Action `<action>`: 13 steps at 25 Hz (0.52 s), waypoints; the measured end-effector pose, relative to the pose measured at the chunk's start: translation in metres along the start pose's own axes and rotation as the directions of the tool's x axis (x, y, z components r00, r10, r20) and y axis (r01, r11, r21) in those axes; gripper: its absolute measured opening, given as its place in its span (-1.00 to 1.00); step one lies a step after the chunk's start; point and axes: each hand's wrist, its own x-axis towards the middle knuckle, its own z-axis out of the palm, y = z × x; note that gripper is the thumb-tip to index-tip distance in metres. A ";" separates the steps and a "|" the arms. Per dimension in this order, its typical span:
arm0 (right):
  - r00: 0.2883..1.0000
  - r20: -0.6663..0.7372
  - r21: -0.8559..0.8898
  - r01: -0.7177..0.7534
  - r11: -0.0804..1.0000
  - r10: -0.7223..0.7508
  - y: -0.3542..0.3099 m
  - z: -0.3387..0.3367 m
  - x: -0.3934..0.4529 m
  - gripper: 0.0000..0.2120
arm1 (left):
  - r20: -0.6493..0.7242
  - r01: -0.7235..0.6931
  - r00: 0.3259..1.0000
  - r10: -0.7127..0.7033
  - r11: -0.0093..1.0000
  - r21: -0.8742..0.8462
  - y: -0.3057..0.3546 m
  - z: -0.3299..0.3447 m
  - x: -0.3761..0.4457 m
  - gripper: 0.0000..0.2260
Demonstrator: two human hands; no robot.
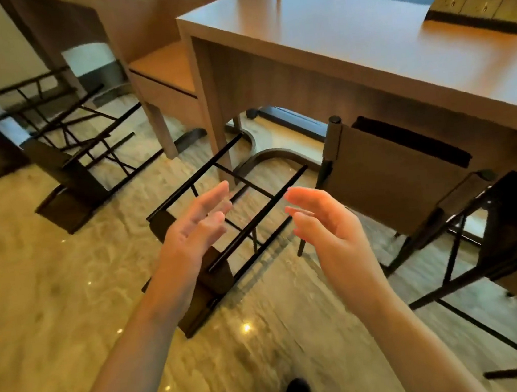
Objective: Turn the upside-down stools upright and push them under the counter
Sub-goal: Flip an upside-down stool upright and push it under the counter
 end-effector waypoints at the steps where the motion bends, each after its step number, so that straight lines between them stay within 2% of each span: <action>1: 1.000 0.014 -0.001 0.004 1.000 -0.004 -0.002 0.013 -0.004 -0.70 | -0.020 -0.005 1.000 0.005 1.000 0.005 0.001 -0.010 -0.011 -0.59; 6: 0.993 0.120 -0.019 0.020 1.000 -0.018 -0.013 0.105 -0.044 -0.67 | -0.145 -0.011 0.989 0.010 1.000 -0.006 0.000 -0.084 -0.086 -0.60; 13: 0.970 0.240 -0.040 0.032 0.999 -0.022 -0.016 0.235 -0.116 -0.65 | -0.237 0.041 0.971 -0.045 0.999 -0.023 -0.007 -0.191 -0.204 -0.61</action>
